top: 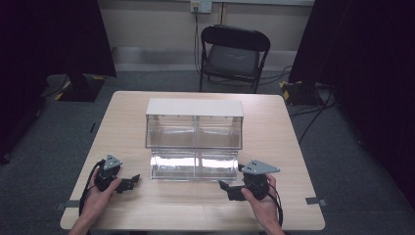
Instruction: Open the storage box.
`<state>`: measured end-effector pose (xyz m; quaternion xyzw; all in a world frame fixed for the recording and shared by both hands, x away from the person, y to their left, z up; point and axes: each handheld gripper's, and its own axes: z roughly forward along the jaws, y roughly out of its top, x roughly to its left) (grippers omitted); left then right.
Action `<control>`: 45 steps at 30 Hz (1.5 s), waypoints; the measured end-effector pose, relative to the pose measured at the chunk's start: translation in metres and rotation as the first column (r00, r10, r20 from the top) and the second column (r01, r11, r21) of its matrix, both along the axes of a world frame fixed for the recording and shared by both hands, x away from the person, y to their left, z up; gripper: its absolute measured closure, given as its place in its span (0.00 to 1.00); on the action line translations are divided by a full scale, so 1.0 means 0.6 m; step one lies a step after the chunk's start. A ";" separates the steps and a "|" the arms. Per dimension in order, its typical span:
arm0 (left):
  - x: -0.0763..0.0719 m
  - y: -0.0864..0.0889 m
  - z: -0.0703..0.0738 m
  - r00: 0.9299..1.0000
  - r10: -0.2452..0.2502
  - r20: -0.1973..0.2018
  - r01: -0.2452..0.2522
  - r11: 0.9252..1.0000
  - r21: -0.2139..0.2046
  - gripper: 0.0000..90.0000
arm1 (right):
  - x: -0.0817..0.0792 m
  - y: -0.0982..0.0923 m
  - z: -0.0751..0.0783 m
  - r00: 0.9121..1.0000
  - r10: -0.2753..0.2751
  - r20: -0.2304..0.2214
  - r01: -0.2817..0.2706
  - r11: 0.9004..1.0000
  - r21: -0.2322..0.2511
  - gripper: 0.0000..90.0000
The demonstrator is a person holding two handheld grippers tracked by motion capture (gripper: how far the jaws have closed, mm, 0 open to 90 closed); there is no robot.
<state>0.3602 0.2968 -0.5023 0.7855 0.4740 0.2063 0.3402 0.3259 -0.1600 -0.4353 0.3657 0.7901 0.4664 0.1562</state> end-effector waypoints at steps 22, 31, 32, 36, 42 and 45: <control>0.000 0.000 0.000 1.000 -0.003 -0.001 0.003 1.000 0.002 0.10 | 0.001 -0.004 0.018 1.000 -0.009 0.020 0.008 1.000 0.027 0.15; 0.000 0.000 0.000 1.000 0.000 0.000 0.000 1.000 0.000 0.10 | 0.003 -0.004 0.019 1.000 -0.007 0.016 0.006 0.999 0.034 0.14; 0.000 0.000 0.000 1.000 -0.001 0.000 0.001 1.000 0.000 0.10 | 0.003 -0.003 0.019 1.000 -0.008 0.013 0.008 1.000 0.030 0.14; 0.000 0.000 0.000 1.000 -0.002 0.000 0.002 1.000 0.002 0.10 | 0.004 -0.002 0.019 1.000 -0.002 0.007 0.002 1.000 0.026 0.14; 0.000 0.000 0.000 1.000 0.000 0.000 0.000 1.000 -0.001 0.10 | 0.006 -0.003 0.021 1.000 0.001 0.003 -0.001 0.999 0.032 0.14; 0.000 0.000 0.000 1.000 -0.001 -0.001 0.001 1.000 0.002 0.10 | 0.006 -0.003 0.021 1.000 0.002 0.000 -0.002 0.999 0.034 0.14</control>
